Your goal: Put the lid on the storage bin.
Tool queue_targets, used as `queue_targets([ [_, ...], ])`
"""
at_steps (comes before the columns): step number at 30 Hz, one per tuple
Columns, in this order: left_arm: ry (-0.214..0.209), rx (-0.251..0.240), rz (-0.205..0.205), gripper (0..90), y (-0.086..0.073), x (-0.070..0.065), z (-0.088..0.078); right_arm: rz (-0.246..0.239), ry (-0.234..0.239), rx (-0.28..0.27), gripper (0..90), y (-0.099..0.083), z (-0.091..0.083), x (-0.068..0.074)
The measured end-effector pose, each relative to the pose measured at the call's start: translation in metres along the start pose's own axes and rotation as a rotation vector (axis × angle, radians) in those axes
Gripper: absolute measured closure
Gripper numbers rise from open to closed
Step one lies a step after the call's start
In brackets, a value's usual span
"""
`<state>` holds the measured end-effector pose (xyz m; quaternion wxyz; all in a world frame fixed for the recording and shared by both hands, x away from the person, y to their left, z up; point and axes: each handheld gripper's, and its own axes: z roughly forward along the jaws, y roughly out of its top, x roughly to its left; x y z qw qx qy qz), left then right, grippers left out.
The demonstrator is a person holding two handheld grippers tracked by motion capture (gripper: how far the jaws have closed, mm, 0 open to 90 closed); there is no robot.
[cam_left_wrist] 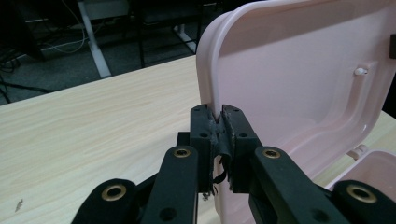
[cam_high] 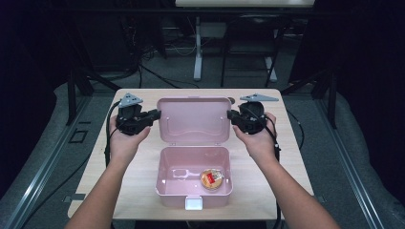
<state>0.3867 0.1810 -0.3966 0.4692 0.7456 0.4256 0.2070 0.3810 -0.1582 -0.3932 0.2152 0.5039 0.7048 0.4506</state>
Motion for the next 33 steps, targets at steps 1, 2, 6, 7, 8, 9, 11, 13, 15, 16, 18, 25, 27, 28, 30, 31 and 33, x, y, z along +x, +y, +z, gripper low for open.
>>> queue_targets([
  [1, 0.001, 0.000, 0.001, 83.7, 0.000, 0.000, 0.000, 0.005, 0.002, -0.001, 84.3, 0.002, 0.000, -0.001],
  [2, 0.000, 0.000, 0.002, 83.8, 0.000, 0.000, 0.000, 0.006, 0.002, -0.005, 84.3, 0.004, 0.000, -0.001],
  [6, 0.006, 0.004, 0.005, 83.8, 0.000, -0.001, -0.001, 0.004, -0.016, 0.000, 85.5, 0.007, 0.001, 0.000],
  [7, 0.004, 0.001, 0.003, 83.8, 0.000, -0.001, -0.001, 0.004, -0.020, 0.000, 85.6, 0.007, 0.001, 0.001],
  [8, 0.002, 0.002, 0.001, 83.8, 0.000, -0.001, -0.001, 0.004, -0.024, 0.000, 85.8, 0.007, 0.001, 0.001],
  [9, 0.000, 0.003, -0.002, 83.9, 0.000, -0.001, -0.001, 0.000, -0.025, -0.001, 85.9, 0.007, 0.001, 0.001],
  [11, -0.001, 0.011, -0.002, 83.9, 0.001, -0.001, -0.002, 0.004, -0.029, 0.005, 86.3, 0.008, 0.001, 0.002],
  [13, 0.010, 0.008, 0.001, 83.9, 0.001, -0.002, -0.002, 0.003, -0.037, 0.008, 86.5, 0.009, 0.001, 0.003],
  [15, 0.012, 0.009, 0.006, 84.0, 0.001, -0.001, -0.002, -0.003, -0.041, 0.005, 86.7, 0.009, 0.001, 0.004],
  [16, 0.011, 0.012, 0.006, 84.1, 0.002, -0.001, -0.003, -0.005, -0.043, 0.003, 86.8, 0.009, 0.001, 0.005],
  [18, 0.009, 0.006, 0.005, 84.2, 0.002, -0.001, -0.004, -0.012, -0.048, -0.006, 86.8, 0.009, 0.001, 0.006],
  [25, 0.013, -0.010, 0.023, 84.3, 0.004, -0.003, -0.006, -0.004, -0.047, -0.022, 86.9, 0.011, -0.001, 0.005],
  [27, 0.007, -0.012, 0.023, 84.3, 0.004, -0.003, -0.006, -0.003, -0.045, -0.024, 86.7, 0.011, -0.002, 0.005],
  [28, 0.006, -0.011, 0.023, 84.4, 0.004, -0.003, -0.006, -0.004, -0.047, -0.024, 86.6, 0.010, -0.003, 0.006],
  [30, 0.002, -0.010, 0.023, 84.5, 0.003, -0.003, -0.007, -0.015, -0.050, -0.023, 86.4, 0.009, -0.005, 0.008],
  [31, 0.001, -0.011, 0.028, 84.5, 0.003, -0.004, -0.008, -0.018, -0.051, -0.026, 86.4, 0.008, -0.006, 0.008],
  [33, -0.004, -0.012, 0.036, 84.6, 0.003, -0.005, -0.010, -0.025, -0.047, -0.026, 86.2, 0.007, -0.009, 0.008],
])
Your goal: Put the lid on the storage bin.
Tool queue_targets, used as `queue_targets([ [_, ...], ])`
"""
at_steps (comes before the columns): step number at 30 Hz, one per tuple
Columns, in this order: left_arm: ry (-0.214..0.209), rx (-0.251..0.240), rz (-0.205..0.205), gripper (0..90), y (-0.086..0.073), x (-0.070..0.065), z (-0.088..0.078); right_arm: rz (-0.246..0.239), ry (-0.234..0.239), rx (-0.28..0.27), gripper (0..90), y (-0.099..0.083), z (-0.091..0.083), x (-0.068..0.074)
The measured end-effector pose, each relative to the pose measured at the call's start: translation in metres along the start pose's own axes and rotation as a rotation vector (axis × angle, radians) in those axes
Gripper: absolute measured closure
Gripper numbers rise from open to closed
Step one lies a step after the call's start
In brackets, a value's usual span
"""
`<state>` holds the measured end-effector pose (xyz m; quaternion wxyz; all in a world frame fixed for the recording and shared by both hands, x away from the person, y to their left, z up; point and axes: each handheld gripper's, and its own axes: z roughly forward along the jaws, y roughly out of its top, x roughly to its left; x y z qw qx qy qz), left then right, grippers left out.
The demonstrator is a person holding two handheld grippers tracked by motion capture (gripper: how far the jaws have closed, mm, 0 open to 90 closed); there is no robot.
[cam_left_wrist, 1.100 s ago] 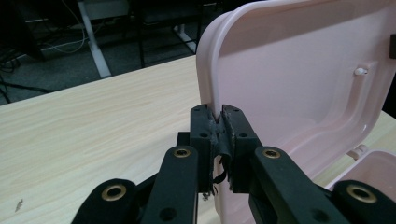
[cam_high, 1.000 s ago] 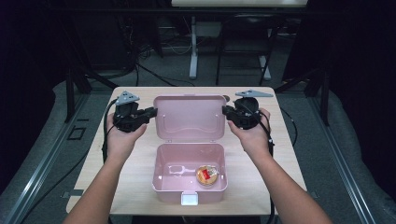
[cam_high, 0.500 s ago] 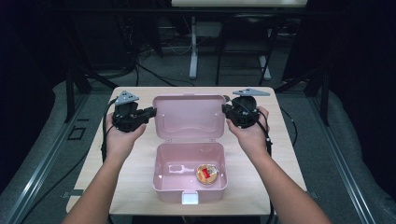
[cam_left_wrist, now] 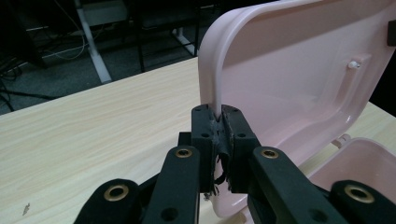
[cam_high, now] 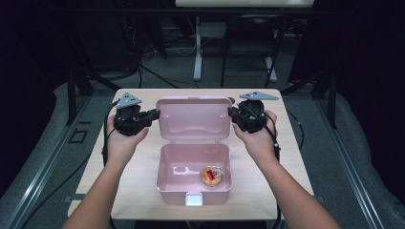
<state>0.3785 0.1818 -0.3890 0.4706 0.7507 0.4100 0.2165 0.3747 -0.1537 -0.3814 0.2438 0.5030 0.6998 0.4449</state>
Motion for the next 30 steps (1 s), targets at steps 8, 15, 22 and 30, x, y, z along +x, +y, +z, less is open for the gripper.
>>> queue_targets([
  [8, -0.007, -0.014, 0.012, 84.8, -0.004, -0.006, -0.009, -0.019, 0.014, -0.007, 85.4, -0.004, -0.013, 0.003],
  [15, -0.023, -0.018, 0.021, 85.0, -0.008, -0.009, -0.018, -0.060, 0.022, -0.012, 83.9, -0.009, -0.025, 0.008],
  [22, -0.031, -0.020, 0.025, 84.9, -0.011, -0.012, -0.024, -0.061, 0.033, -0.010, 83.9, -0.013, -0.031, 0.010],
  [30, -0.030, -0.023, 0.026, 84.6, -0.014, -0.016, -0.029, -0.065, 0.039, 0.002, 83.9, -0.018, -0.037, 0.012],
])
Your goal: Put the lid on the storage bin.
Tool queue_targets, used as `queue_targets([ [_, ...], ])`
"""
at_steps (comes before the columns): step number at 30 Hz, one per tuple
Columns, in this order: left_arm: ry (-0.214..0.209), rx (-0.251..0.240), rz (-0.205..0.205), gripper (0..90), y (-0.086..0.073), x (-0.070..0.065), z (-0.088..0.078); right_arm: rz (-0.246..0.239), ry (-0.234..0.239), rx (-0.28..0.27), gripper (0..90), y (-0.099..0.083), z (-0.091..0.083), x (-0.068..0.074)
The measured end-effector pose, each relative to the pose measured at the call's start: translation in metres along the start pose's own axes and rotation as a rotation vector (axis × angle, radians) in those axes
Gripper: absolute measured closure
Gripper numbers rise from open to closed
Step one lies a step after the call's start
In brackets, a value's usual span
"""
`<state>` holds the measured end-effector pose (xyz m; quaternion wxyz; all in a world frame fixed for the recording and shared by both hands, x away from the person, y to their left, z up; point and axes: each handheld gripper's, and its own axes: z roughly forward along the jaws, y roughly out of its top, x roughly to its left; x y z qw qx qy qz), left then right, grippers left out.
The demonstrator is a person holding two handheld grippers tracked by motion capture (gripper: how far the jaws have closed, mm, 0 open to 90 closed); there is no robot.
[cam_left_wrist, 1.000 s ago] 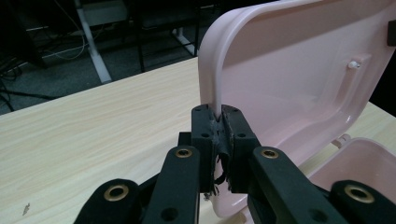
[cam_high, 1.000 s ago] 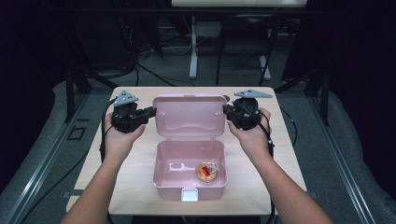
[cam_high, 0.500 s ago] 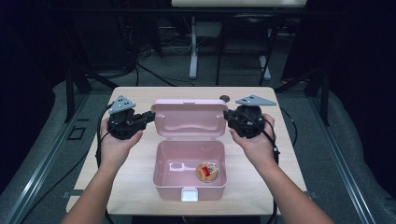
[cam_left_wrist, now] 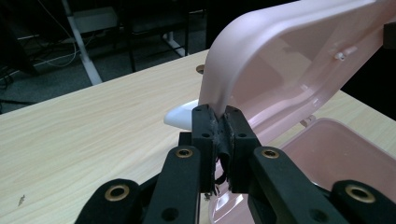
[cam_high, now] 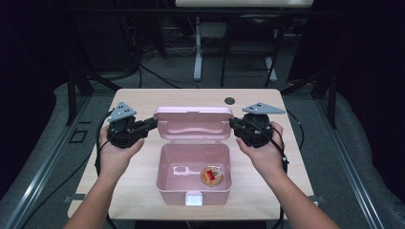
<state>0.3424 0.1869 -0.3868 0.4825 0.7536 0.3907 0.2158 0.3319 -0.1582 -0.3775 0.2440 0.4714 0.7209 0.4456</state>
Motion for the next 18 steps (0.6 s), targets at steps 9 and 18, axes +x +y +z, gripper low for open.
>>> queue_targets([
  [9, 0.000, -0.001, 0.012, 84.7, -0.0027, -0.0028, -0.0038, 0.000, 0.007, -0.001, 83.9, -0.0045, -0.0050, 0.0025],
  [18, -0.005, 0.001, 0.017, 84.5, -0.0048, -0.0058, -0.0068, -0.006, 0.010, -0.007, 83.7, -0.0093, -0.0100, 0.0039],
])
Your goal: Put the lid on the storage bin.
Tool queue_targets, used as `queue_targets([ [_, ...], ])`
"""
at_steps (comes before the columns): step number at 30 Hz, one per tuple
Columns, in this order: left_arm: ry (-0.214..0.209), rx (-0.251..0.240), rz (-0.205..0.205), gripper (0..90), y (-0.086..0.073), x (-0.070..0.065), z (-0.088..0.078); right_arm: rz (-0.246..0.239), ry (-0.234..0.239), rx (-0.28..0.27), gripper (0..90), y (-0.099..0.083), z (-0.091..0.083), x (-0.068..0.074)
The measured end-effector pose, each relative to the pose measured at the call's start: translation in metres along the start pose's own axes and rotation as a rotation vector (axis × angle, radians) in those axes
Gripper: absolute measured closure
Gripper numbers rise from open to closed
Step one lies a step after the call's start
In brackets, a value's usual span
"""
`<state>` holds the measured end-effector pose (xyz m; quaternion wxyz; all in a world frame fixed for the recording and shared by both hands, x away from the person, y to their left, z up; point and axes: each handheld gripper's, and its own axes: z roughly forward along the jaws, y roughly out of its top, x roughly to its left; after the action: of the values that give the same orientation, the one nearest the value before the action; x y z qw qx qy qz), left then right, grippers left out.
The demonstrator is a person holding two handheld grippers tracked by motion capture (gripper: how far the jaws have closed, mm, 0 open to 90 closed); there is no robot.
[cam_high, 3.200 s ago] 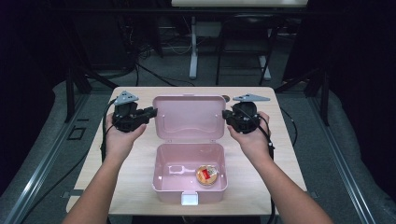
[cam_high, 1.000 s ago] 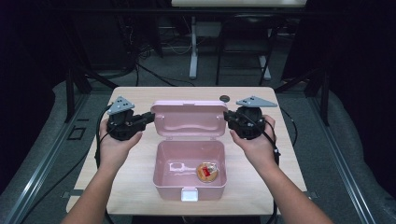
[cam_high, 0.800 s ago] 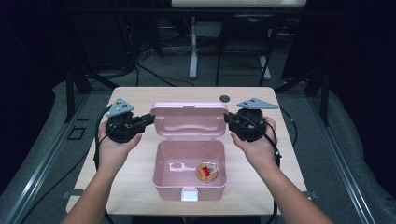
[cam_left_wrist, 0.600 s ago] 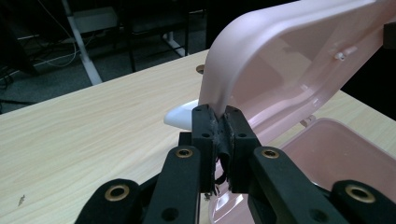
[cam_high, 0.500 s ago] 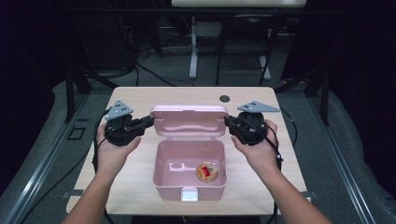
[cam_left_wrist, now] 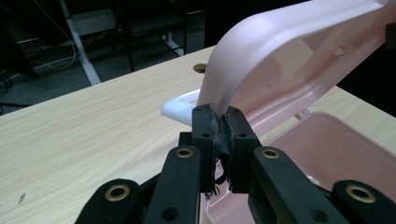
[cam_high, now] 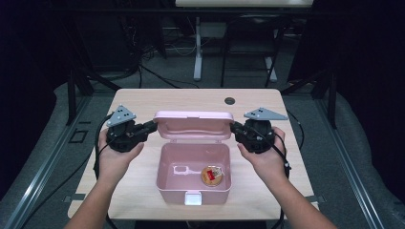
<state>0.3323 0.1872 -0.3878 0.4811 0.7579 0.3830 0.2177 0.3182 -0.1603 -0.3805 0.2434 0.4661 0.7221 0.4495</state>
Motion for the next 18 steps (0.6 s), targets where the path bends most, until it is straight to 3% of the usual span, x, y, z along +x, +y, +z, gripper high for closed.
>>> queue_targets([
  [18, -0.017, 0.003, -0.006, 83.2, -0.0049, -0.0041, -0.0067, -0.006, 0.019, 0.007, 82.3, -0.0054, -0.0052, 0.0020],
])
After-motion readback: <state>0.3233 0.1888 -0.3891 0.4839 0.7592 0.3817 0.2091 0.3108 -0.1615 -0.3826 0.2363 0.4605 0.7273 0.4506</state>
